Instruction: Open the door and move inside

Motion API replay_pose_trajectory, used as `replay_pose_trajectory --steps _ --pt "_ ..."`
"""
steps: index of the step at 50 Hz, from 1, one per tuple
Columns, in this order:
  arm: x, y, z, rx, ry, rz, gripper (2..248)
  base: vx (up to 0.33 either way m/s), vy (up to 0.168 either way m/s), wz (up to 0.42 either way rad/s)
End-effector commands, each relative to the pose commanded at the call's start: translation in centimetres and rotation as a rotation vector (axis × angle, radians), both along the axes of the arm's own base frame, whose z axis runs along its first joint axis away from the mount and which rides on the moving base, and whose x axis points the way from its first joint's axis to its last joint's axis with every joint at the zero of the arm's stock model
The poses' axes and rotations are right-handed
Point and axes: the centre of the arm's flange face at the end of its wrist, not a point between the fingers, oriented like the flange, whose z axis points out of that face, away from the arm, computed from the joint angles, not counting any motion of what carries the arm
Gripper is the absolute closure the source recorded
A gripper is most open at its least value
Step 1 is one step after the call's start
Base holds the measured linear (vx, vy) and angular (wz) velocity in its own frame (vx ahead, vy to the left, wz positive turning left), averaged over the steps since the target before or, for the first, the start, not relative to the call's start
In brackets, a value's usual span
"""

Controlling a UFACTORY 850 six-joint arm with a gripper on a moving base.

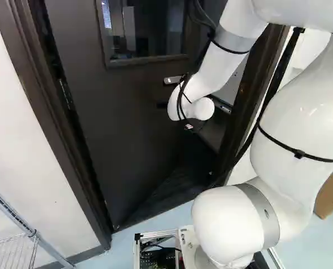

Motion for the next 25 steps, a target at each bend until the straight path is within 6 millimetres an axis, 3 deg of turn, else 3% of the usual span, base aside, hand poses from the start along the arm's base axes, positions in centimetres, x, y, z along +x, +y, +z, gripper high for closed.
replay_pose_trajectory --steps 25 --pt "4.1 3.0 -0.1 0.001 -0.007 0.058 3 0.000 0.000 0.000"
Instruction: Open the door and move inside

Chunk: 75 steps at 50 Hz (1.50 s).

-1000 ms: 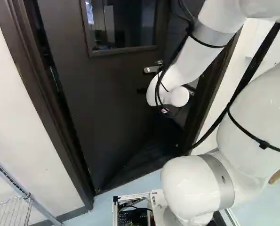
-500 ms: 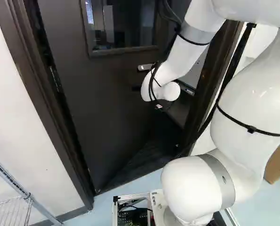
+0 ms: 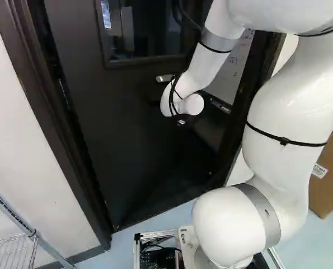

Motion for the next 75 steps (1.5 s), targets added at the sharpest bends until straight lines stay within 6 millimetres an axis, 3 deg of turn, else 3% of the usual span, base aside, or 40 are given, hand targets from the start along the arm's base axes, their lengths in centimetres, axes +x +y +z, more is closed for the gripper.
replay_pose_trajectory --steps 47,75 --pt "6.9 6.9 -0.5 0.004 -0.027 0.109 3 0.000 0.000 0.000" --pt "9.8 11.4 -0.9 0.009 -0.047 0.172 3 0.000 0.000 0.000"
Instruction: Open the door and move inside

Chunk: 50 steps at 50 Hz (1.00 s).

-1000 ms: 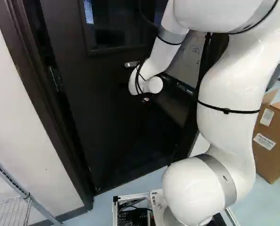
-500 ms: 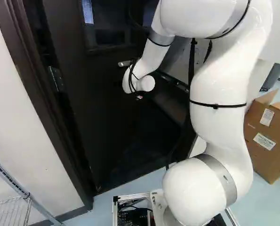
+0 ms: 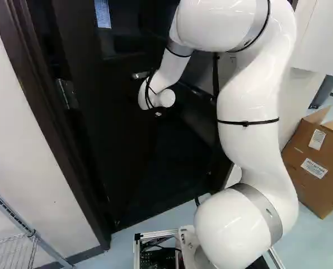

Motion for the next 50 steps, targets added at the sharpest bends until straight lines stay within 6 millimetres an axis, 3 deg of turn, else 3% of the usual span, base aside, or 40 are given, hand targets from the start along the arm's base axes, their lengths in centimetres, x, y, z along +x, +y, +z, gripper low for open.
replay_pose_trajectory --steps 50 --pt "4.1 8.5 -0.9 0.015 -0.043 0.106 3 0.000 0.000 0.000"
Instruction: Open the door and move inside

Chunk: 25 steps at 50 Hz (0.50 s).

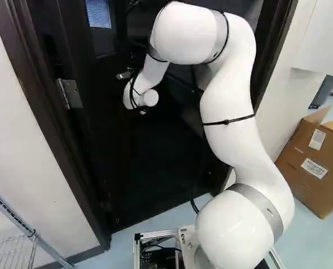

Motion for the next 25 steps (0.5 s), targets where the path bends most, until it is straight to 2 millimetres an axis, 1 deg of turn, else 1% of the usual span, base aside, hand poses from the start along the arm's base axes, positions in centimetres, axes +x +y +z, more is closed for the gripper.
replay_pose_trajectory --steps 15,25 --pt "1.1 2.6 -0.3 0.006 -0.015 0.028 3 0.000 0.000 0.000" --pt "1.0 3.6 -0.4 0.008 -0.017 0.044 3 0.000 0.000 0.000"
